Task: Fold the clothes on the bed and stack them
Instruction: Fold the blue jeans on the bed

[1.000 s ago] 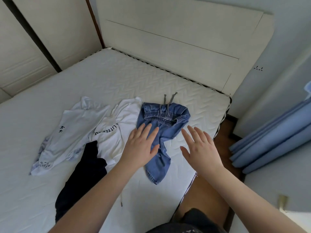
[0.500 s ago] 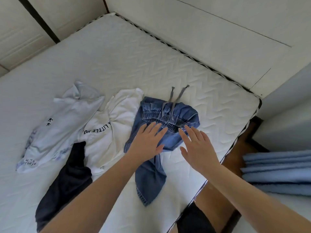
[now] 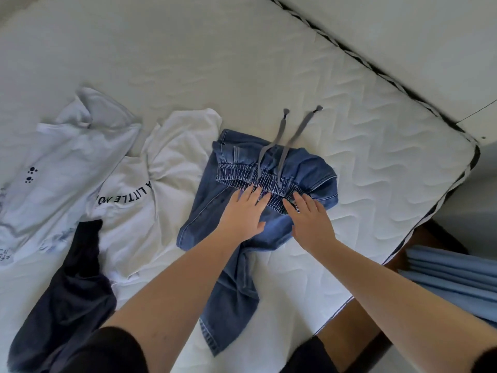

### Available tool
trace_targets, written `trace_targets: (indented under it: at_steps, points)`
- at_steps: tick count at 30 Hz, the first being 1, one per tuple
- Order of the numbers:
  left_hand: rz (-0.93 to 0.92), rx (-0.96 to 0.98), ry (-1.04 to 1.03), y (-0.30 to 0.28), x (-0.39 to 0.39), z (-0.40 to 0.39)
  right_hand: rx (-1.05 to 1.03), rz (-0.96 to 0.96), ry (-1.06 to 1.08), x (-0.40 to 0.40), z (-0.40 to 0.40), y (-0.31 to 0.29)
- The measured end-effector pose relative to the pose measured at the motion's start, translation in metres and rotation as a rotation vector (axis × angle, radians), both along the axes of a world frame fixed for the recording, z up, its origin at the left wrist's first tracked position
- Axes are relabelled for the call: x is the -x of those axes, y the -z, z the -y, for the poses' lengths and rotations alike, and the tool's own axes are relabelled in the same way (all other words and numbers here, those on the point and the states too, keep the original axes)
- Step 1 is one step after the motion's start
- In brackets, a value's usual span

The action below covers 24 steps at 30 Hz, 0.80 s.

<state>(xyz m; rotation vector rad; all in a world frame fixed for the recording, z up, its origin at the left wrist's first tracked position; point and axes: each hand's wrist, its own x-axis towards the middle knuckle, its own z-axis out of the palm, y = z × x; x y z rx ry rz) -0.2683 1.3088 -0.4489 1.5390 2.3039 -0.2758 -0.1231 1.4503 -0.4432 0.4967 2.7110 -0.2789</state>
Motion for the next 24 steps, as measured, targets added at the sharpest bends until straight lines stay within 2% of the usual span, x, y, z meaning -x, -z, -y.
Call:
trace_targets:
  at_steps: [6,10,14,21,24]
  points:
    - [0.008,0.007,-0.035,0.032,-0.006,0.007,-0.012,0.045,0.045,0.013,-0.027,0.048]
    - [0.018,0.007,-0.067,0.027,-0.010,0.012,0.015,-0.031,0.090,0.016,-0.041,0.043]
    - [0.027,-0.026,-0.132,0.009,-0.014,0.003,0.107,-0.220,0.130,0.012,-0.043,0.008]
    - [0.060,-0.218,-0.213,-0.034,-0.022,-0.020,0.294,-0.608,0.057,-0.021,-0.040,-0.094]
    - [0.139,-0.285,-0.241,-0.048,-0.026,-0.018,0.340,-0.641,0.047,-0.044,-0.039,-0.125]
